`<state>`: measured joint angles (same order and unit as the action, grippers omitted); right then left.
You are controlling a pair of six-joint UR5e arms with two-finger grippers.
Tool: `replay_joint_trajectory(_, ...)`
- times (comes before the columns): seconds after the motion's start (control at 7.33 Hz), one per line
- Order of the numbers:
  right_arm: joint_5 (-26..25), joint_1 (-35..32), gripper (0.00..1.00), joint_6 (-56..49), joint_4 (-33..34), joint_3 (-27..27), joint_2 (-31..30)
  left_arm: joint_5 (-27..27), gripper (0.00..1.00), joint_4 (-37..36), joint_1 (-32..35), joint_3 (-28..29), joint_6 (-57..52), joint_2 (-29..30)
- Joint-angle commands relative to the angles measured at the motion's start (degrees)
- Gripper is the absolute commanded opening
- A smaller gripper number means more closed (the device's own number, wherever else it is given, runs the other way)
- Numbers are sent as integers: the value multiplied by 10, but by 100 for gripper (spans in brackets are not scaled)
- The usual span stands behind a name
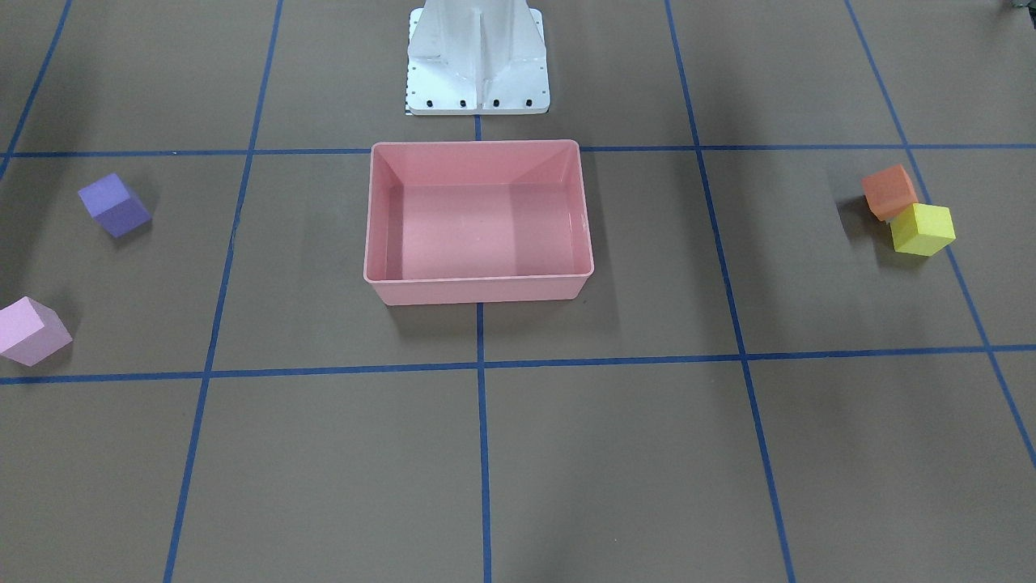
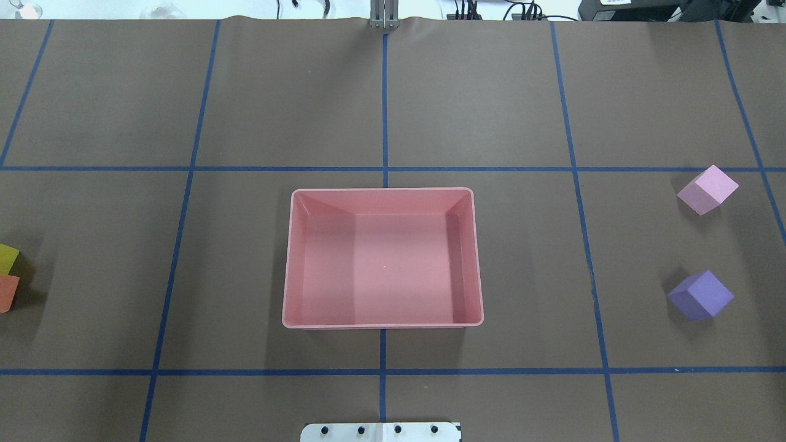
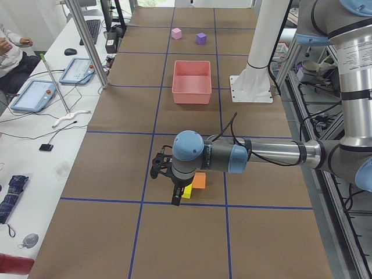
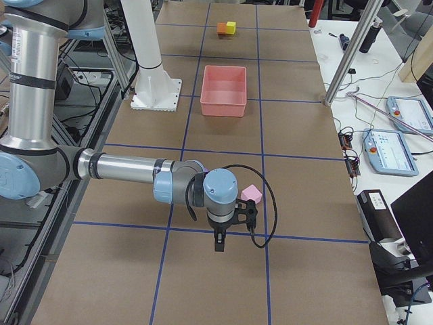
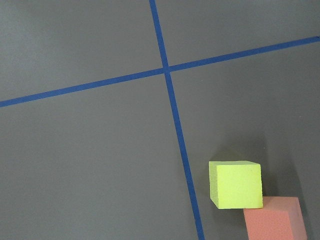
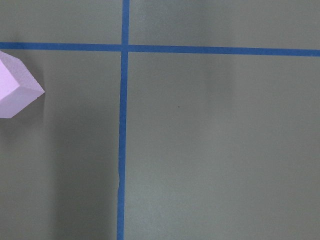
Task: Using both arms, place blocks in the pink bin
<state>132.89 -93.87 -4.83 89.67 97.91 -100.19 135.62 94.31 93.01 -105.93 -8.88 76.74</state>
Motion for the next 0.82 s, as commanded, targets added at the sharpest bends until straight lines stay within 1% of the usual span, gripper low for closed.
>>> replay_joint_trajectory(0.0, 0, 0, 100, 1, 0, 5, 0, 2, 100, -4, 1, -13, 0, -1)
replay_joint_trajectory(0.27, -2, 0, 100, 0, -1, 30, 1, 1, 100, -2, 0, -23, -1, 1)
replay_joint_trajectory(0.41, -3, 0, 100, 2, -1, 33, 7, 1, 100, -2, -1, -30, 0, 5)
replay_joint_trajectory(0.55, -2, 1, 100, 4, -1, 46, 9, 1, 100, 7, -4, -31, 1, 17)
replay_joint_trajectory(0.68, 0, 1, 100, 5, 1, 44, 10, 5, 100, 8, -12, -19, 6, 47)
